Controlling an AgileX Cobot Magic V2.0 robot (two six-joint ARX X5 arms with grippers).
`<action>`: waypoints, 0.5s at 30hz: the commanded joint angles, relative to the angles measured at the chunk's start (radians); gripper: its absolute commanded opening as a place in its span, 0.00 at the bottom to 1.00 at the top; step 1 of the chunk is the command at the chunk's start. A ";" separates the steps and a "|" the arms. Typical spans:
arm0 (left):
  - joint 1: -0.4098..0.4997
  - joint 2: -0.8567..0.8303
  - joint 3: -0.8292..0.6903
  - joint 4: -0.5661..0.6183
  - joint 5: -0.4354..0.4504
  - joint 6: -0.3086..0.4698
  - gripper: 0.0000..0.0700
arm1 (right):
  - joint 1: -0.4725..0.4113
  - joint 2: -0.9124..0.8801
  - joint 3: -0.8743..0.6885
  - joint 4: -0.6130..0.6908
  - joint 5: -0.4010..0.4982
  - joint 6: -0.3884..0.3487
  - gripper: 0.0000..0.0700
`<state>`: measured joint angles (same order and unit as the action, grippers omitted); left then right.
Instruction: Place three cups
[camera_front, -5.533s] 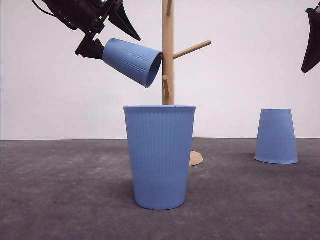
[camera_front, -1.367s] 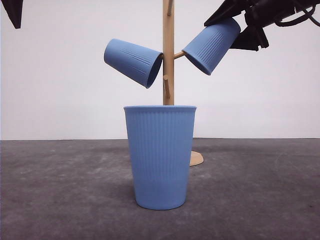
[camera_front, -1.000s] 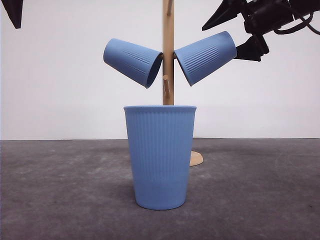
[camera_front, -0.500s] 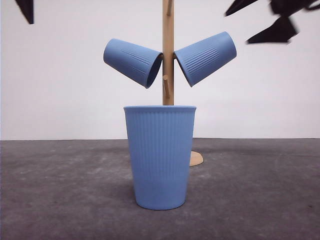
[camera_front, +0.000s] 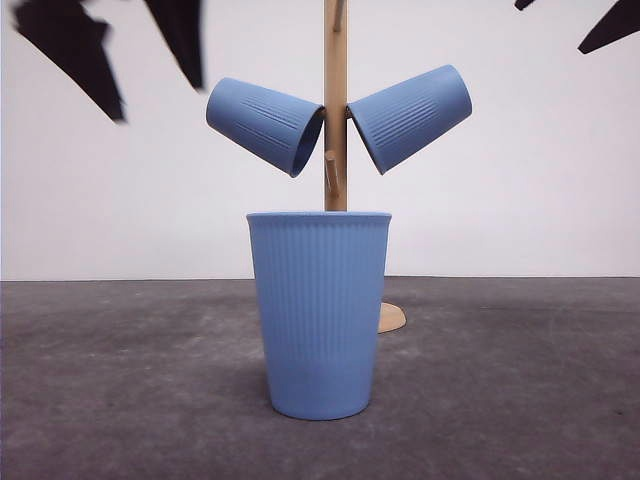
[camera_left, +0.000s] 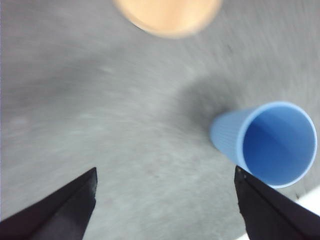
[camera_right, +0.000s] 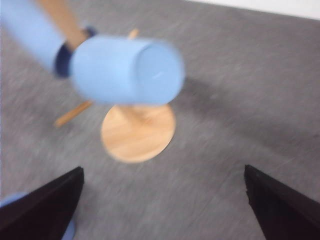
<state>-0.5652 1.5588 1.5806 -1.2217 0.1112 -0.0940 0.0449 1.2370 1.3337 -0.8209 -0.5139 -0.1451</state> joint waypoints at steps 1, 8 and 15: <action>-0.032 0.041 0.011 0.017 0.003 0.009 0.73 | 0.022 -0.014 -0.023 -0.017 0.018 -0.018 0.94; -0.123 0.190 0.011 0.051 0.003 0.015 0.73 | 0.129 -0.139 -0.199 -0.021 0.052 0.026 0.94; -0.172 0.309 0.011 0.082 0.003 0.015 0.73 | 0.181 -0.188 -0.255 -0.029 0.051 0.045 0.94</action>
<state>-0.7261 1.8421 1.5806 -1.1441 0.1112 -0.0921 0.2204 1.0436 1.0706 -0.8565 -0.4664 -0.1164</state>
